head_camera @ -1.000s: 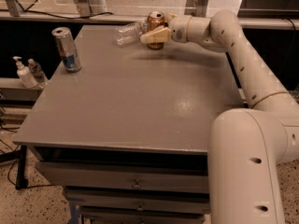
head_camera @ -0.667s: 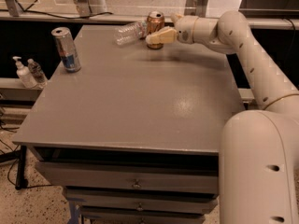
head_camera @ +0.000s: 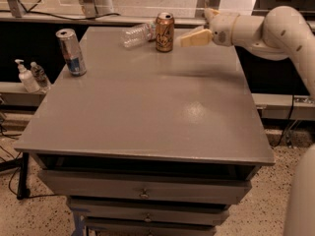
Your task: Move orange can near water bottle
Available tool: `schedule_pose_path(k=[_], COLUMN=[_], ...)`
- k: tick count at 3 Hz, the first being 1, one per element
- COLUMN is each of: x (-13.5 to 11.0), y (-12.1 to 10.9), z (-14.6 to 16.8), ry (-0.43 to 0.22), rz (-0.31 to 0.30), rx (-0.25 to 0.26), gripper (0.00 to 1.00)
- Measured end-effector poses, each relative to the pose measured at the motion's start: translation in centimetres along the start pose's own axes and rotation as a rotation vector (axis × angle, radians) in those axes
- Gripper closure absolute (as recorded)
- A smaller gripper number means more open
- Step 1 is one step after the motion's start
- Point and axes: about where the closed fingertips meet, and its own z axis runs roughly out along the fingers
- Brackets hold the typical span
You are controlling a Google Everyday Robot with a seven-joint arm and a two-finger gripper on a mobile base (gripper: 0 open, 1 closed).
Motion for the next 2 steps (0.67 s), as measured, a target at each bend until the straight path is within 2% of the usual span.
schedule_pose_path(k=[1, 2], x=[-2.0, -1.5], y=[0.8, 0.9], z=[-5.8, -7.2], ry=[0.001, 0.01], rz=[-0.056, -0.055], rx=[0.073, 0.086], gripper=[0.0, 0.0])
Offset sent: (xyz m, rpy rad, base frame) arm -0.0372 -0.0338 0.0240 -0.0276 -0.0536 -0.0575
